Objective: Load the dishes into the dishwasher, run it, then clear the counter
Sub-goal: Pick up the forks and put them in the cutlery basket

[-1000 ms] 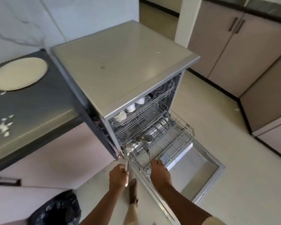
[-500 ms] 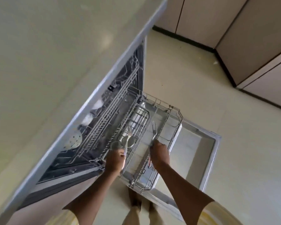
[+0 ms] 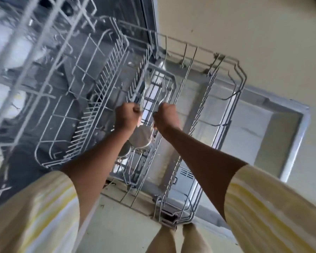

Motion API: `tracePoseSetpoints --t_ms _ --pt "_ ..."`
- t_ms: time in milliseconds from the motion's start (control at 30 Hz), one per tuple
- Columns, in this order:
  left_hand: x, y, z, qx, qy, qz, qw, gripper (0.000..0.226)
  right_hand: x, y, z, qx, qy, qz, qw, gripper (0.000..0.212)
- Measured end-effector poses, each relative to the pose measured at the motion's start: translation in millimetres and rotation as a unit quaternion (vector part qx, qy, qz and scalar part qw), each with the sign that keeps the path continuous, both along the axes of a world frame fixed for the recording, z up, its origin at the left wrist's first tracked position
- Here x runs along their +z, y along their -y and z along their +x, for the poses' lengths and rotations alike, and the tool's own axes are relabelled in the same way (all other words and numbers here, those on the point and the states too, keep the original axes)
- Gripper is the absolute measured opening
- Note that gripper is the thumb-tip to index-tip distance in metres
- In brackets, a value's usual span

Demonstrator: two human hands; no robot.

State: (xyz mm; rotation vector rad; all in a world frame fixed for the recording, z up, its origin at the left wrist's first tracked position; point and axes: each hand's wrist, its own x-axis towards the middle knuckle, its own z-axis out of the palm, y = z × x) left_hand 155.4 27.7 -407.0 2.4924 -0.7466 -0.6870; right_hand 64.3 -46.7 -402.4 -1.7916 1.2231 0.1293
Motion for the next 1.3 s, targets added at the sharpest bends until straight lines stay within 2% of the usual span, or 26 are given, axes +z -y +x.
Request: tracePoseSetpoints --t_ms 167,500,633,767,1000,1133,1300 --pt "-21.7 6.2 15.2 -0.014 0.009 0.008 1.0 0.015 -25.0 4.1 28.1 -0.023 0.003 -0.028 0.999 0.022" --pt "-41.9 16.3 29.3 -0.071 0.092 0.024 0.993 0.019 -52.2 10.4 57.4 -0.056 0.024 -0.06 0.996 0.023" --pt "-45.0 20.1 32.5 -0.097 0.087 0.029 0.991 0.021 -57.3 10.2 59.0 -0.072 0.028 -0.017 0.997 0.029" --pt "-46.1 21.0 32.0 -0.115 0.061 0.039 0.991 0.024 -55.3 7.4 64.2 -0.098 0.046 0.02 0.994 0.021" --pt "-42.7 24.0 29.9 -0.152 0.074 0.071 0.983 0.022 -54.9 9.3 65.1 -0.147 0.062 0.072 0.985 0.034" --pt "-39.5 27.2 24.1 -0.171 0.097 0.104 0.975 0.019 -53.5 4.6 58.0 -0.138 0.069 0.06 0.986 0.032" --pt "-44.0 24.8 14.3 -0.15 0.118 0.142 0.971 0.021 -52.2 3.5 49.4 -0.104 0.048 0.042 0.992 0.031"
